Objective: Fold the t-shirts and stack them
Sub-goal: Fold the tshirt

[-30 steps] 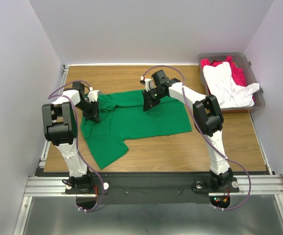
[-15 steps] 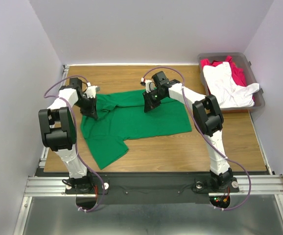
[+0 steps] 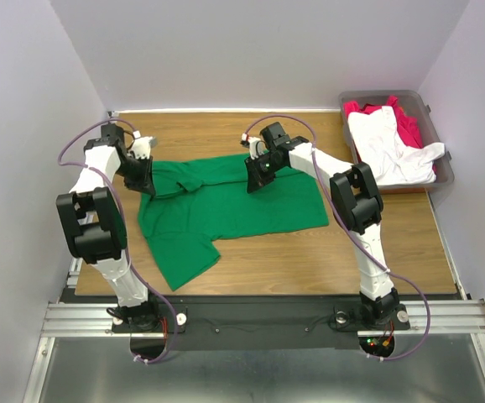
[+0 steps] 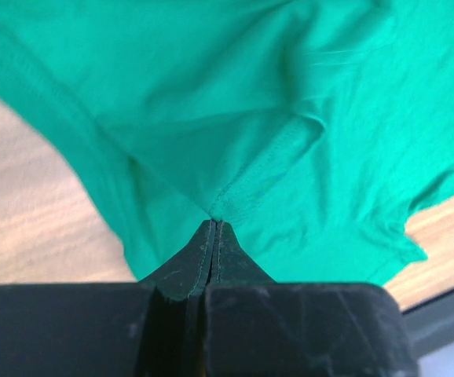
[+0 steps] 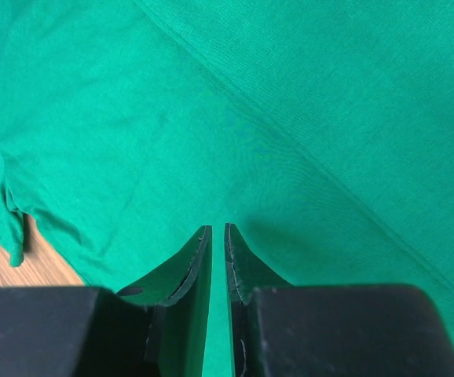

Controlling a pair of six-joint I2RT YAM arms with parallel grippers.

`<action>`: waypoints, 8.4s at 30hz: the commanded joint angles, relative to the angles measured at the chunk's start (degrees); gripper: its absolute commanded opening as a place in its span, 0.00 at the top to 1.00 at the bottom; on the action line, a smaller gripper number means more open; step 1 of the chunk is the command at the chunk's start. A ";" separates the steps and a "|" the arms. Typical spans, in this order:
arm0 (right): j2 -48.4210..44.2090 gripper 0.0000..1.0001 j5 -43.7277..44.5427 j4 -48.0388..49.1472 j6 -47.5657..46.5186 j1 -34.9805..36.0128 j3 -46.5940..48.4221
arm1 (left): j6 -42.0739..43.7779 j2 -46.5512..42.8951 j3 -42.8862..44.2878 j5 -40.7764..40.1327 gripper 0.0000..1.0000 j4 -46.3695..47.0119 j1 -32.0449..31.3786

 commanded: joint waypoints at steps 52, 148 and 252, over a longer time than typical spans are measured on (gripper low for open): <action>16.67 0.41 8.03 14.54 17.09 17.79 26.72 | -4.07 26.52 29.25 10.03 1.00 -5.99 5.84; 13.96 0.99 -5.33 29.13 41.26 13.66 18.73 | 3.22 17.12 21.87 3.88 1.00 -7.30 6.02; -18.66 0.36 7.15 -0.84 -12.35 -17.81 -18.36 | 12.80 -2.74 -3.16 6.96 0.65 10.62 3.03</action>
